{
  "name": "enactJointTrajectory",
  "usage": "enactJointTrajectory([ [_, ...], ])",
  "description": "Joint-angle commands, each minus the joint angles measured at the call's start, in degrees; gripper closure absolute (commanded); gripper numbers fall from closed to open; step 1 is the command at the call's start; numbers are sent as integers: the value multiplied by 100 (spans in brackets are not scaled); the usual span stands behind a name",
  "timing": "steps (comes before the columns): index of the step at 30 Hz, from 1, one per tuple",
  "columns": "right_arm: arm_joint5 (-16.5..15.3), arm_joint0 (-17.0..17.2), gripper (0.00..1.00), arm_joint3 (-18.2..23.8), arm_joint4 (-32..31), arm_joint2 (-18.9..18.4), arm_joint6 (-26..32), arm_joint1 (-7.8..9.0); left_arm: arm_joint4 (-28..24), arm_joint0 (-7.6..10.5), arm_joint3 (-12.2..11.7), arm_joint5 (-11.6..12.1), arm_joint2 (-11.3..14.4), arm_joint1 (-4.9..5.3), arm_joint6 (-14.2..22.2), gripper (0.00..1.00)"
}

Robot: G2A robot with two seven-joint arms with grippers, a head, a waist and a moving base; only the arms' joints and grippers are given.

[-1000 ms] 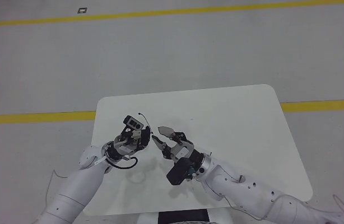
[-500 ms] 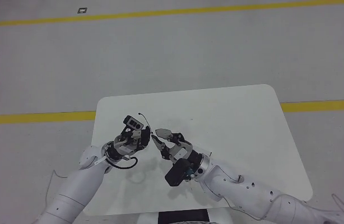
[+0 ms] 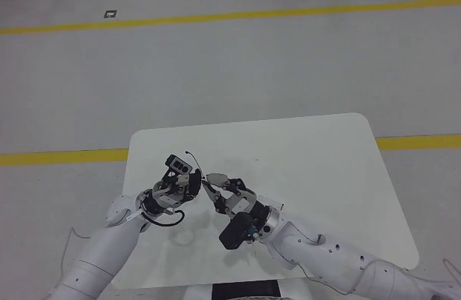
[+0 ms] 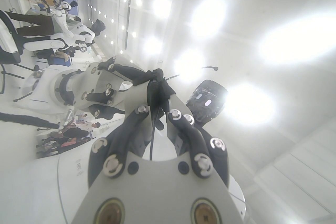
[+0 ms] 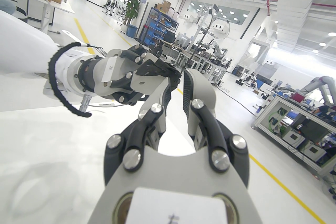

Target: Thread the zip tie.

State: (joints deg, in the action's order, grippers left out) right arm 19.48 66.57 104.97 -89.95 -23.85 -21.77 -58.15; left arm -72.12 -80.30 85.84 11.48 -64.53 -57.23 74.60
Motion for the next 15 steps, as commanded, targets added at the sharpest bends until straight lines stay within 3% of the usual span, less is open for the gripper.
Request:
enactJointTrajectory([
  [1, 0, 3, 93, -5, 0, -4, 4, -8, 0, 0, 0, 0, 0, 0, 0, 100],
  [4, 0, 8, 100, -11, 0, -16, 8, -18, 0, 0, 0, 0, 0, 0, 0, 100],
  [15, 0, 28, 100, -44, 0, -53, 30, -21, 0, 0, 0, 0, 0, 0, 0, 100],
])
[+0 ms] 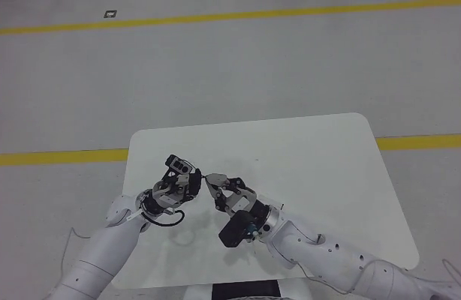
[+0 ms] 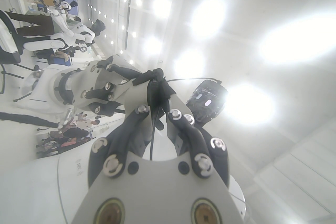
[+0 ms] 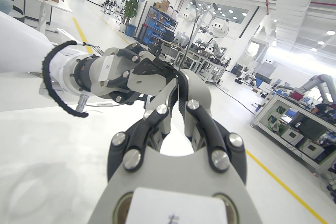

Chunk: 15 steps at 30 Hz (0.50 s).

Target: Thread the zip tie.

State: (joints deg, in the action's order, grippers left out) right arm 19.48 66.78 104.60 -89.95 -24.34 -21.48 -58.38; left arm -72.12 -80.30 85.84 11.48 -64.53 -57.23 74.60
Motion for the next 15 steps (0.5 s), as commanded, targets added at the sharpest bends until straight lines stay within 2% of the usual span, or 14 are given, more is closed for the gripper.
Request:
enactJointTrajectory([
  [1, 0, 15, 100, -10, 0, -8, 3, 5, 0, 0, 0, 0, 0, 0, 0, 100],
  [15, 0, 151, 100, -84, 0, -81, 54, 32, 0, 0, 0, 0, 0, 0, 0, 100],
])
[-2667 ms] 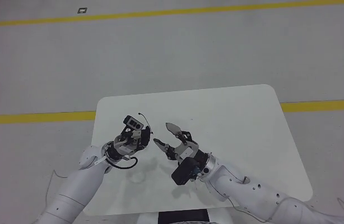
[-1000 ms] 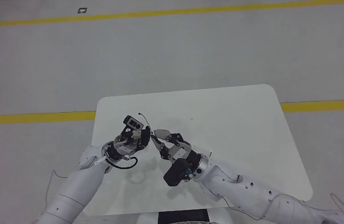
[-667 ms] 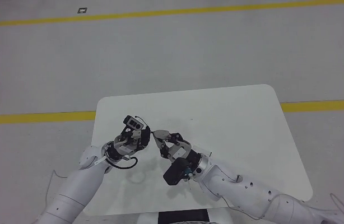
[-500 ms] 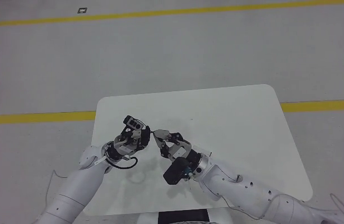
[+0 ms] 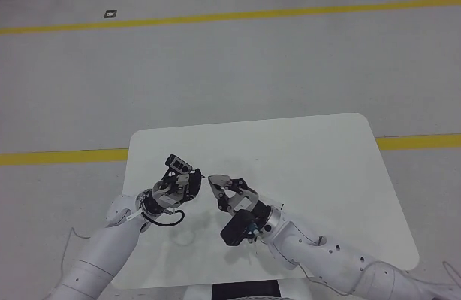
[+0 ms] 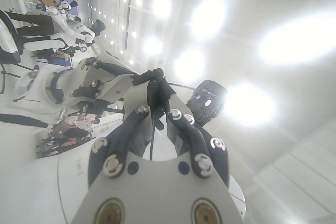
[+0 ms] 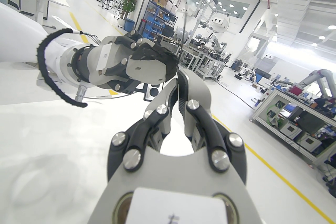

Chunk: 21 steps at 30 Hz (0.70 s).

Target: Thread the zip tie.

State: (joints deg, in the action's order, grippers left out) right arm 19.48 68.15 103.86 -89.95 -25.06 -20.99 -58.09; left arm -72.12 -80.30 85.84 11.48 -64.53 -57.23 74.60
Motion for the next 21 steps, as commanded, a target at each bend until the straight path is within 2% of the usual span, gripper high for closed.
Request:
enactJointTrajectory([
  [1, -3, 27, 100, -17, 0, -16, 11, 4, 0, 0, 0, 0, 0, 0, 0, 100],
  [21, -130, 296, 100, -98, 0, -227, 77, 17, 0, 0, 0, 0, 0, 0, 0, 100],
])
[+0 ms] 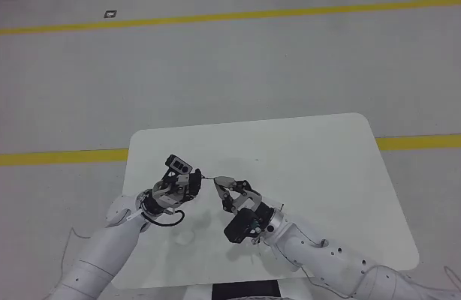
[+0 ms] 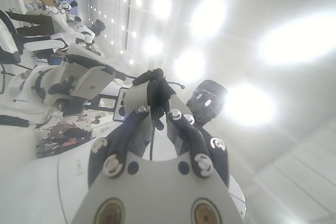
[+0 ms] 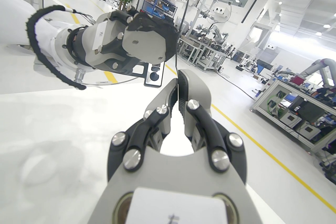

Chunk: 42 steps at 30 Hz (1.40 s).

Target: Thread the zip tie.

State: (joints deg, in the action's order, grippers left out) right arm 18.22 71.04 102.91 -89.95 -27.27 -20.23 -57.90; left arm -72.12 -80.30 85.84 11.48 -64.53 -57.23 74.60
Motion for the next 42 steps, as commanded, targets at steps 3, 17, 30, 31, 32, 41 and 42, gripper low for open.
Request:
enactJointTrajectory([
  [3, -21, 34, 100, -17, 0, -27, 4, -10, 0, 0, 0, 0, 0, 0, 0, 100],
  [17, -95, 152, 100, -80, 0, -134, -25, -36, 0, 0, 0, 0, 0, 0, 0, 100],
  [30, -136, 225, 100, -102, 0, -187, -25, -29, 0, 0, 0, 0, 0, 0, 0, 100],
  [31, -138, 230, 100, -104, 0, -191, -26, -28, 0, 0, 0, 0, 0, 0, 0, 100],
  [32, -141, 237, 100, -108, 0, -196, -29, -27, 0, 0, 0, 0, 0, 0, 0, 100],
  [41, -186, 297, 100, -164, 0, -229, -9, -36, 0, 0, 0, 0, 0, 0, 0, 100],
  [42, -192, 304, 100, -172, 0, -232, -6, -39, 0, 0, 0, 0, 0, 0, 0, 100],
])
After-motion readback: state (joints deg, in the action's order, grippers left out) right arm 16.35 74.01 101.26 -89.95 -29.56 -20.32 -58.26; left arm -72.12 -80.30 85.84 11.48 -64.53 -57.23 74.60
